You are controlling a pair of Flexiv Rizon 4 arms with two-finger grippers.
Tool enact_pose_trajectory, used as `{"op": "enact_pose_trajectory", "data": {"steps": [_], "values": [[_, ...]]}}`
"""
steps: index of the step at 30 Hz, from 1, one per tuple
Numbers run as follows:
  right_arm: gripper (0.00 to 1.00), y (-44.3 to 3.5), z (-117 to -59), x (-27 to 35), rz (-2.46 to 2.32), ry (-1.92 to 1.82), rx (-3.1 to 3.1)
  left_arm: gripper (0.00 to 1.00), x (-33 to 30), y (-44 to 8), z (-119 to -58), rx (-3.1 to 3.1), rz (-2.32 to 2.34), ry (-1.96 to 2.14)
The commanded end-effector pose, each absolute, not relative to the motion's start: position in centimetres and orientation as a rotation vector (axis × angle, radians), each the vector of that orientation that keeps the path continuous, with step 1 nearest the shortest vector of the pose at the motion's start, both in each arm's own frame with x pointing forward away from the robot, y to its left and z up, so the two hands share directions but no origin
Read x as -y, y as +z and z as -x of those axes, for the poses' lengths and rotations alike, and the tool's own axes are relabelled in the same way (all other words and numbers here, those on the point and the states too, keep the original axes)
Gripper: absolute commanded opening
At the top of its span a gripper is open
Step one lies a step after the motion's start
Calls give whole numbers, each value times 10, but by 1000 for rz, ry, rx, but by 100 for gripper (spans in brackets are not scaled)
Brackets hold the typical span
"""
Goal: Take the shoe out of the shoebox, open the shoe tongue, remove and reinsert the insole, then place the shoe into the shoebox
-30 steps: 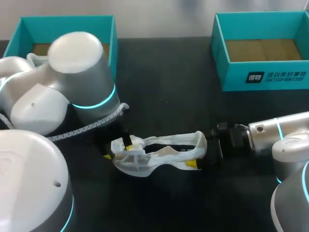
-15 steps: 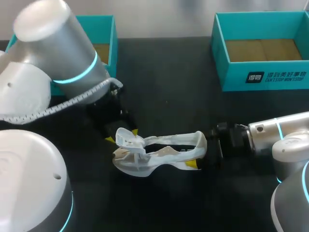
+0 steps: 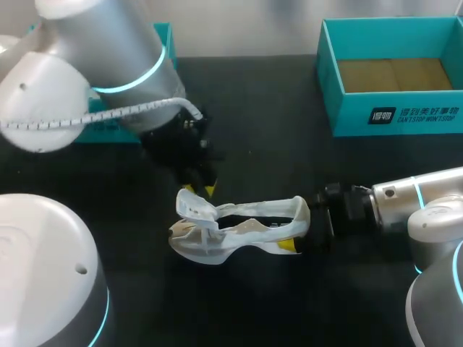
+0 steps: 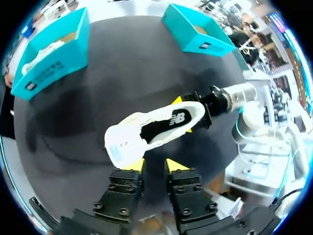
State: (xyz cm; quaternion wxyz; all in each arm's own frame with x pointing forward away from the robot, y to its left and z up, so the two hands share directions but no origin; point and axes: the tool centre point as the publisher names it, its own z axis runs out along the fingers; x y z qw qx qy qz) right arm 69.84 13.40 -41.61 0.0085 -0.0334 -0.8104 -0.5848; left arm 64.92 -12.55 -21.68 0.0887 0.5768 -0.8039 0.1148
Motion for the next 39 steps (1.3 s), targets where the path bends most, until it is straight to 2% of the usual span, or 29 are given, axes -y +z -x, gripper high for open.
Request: {"op": "enact_pose_trajectory", "data": {"steps": [1, 7, 22, 27, 39], "values": [[0, -417, -699, -134, 106, -1822, 2536, 0, 142, -212, -660, 2614, -1394, 284], [0, -417, -699, -134, 106, -1822, 2536, 0, 160, -207, -665, 2900, -987, 99], [0, -417, -699, -134, 106, -1822, 2536, 0, 160, -207, -665, 2900, -987, 99], [0, -417, -699, -134, 106, -1822, 2536, 0, 169, -219, -667, 2936, -568, 364], [0, -417, -699, -134, 106, -1822, 2536, 0, 196, -238, -679, 3017, 6, 522]]}}
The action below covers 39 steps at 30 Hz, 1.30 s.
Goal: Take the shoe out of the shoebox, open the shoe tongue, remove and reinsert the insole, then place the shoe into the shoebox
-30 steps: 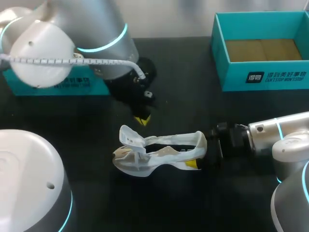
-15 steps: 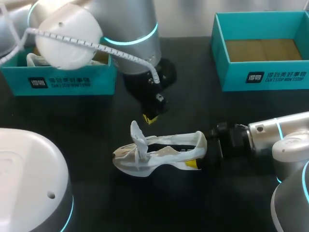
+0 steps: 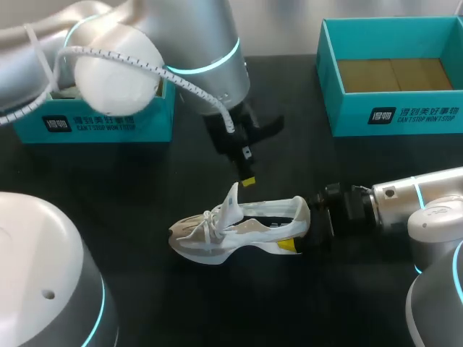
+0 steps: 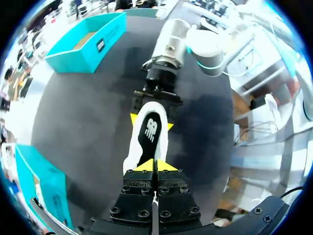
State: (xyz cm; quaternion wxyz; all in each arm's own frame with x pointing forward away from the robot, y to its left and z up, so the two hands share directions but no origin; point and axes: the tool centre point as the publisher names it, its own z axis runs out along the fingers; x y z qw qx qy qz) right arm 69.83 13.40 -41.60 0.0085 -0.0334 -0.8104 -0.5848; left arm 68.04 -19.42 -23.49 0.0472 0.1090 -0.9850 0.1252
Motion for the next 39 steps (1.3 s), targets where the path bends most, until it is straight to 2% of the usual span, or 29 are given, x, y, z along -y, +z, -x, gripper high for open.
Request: {"op": "enact_pose_trajectory", "data": {"steps": [1, 34, 39], "values": [[0, -417, -699, -134, 106, -1822, 2536, 0, 199, -236, -679, 3014, 34, 529], [0, -417, -699, -134, 106, -1822, 2536, 0, 231, -266, -681, 3065, 281, 371], [0, -417, -699, -134, 106, -1822, 2536, 0, 252, -291, -677, 3065, 349, 312]]}}
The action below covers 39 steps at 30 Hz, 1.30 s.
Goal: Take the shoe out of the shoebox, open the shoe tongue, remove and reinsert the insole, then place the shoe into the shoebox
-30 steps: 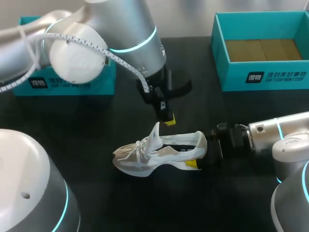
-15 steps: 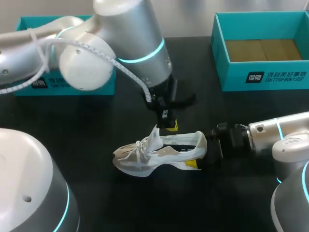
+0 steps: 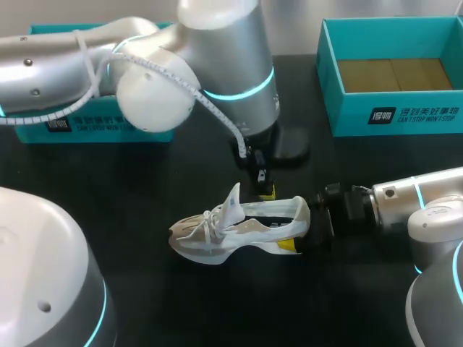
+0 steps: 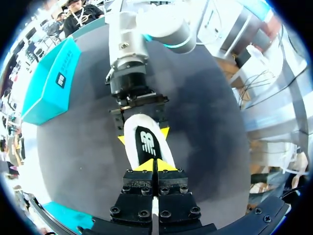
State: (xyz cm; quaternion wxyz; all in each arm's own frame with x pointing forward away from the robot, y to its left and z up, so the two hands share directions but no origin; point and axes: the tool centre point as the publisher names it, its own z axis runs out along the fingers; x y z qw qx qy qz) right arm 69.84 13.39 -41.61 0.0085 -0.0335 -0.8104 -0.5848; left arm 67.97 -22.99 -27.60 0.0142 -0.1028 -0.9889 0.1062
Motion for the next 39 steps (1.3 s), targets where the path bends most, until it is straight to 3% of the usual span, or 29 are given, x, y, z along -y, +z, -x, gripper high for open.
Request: {"op": "enact_pose_trajectory", "data": {"steps": [1, 21, 39], "values": [[0, -417, -699, -134, 106, -1822, 2536, 0, 253, -294, -677, 3058, 363, 312], [0, -417, -699, -134, 106, -1822, 2536, 0, 256, -310, -680, 3090, 352, 227], [0, -417, -699, -134, 106, -1822, 2536, 0, 239, -355, -678, 3087, 103, 134]]}}
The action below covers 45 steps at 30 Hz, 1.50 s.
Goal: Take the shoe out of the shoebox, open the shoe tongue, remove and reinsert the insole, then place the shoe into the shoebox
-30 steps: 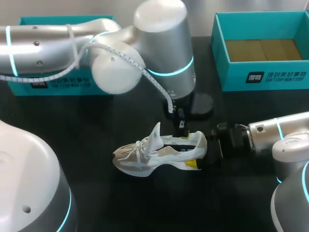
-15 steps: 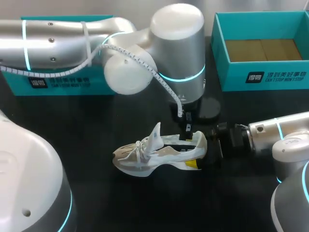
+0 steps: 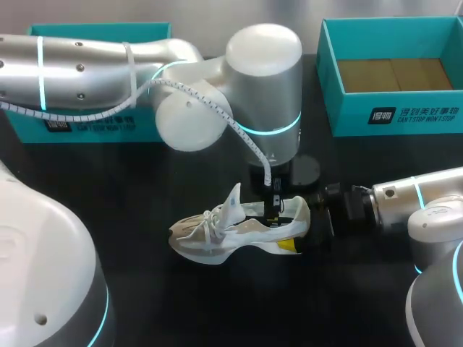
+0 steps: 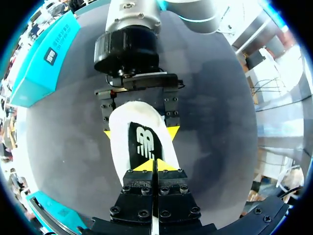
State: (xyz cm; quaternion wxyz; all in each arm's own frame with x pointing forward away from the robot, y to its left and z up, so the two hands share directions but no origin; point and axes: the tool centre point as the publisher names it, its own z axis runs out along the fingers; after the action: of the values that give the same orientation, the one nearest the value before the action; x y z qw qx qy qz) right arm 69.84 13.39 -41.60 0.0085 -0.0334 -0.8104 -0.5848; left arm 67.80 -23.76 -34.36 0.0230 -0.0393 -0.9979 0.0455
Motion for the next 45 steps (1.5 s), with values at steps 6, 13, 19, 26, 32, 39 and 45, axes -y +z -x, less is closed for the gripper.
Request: {"op": "enact_pose_trajectory", "data": {"steps": [6, 13, 19, 26, 32, 39, 45], "values": [[0, -417, -699, -134, 106, -1822, 2536, 0, 239, -370, -676, 3062, 43, 64], [0, -417, -699, -134, 106, -1822, 2536, 0, 228, -378, -672, 3039, 22, 28], [0, -417, -699, -134, 106, -1822, 2536, 0, 216, -382, -668, 3047, -12, -14], [0, -417, -699, -134, 106, -1822, 2536, 0, 203, -390, -660, 3034, 0, -31], [0, -417, -699, -134, 106, -1822, 2536, 0, 191, -390, -655, 3046, -25, 20], [0, -417, -699, -134, 106, -1822, 2536, 25, 189, -395, -650, 3066, 4, 39], [0, -417, -699, -134, 106, -1822, 2536, 45, 188, -403, -651, 3108, 19, 78]]}}
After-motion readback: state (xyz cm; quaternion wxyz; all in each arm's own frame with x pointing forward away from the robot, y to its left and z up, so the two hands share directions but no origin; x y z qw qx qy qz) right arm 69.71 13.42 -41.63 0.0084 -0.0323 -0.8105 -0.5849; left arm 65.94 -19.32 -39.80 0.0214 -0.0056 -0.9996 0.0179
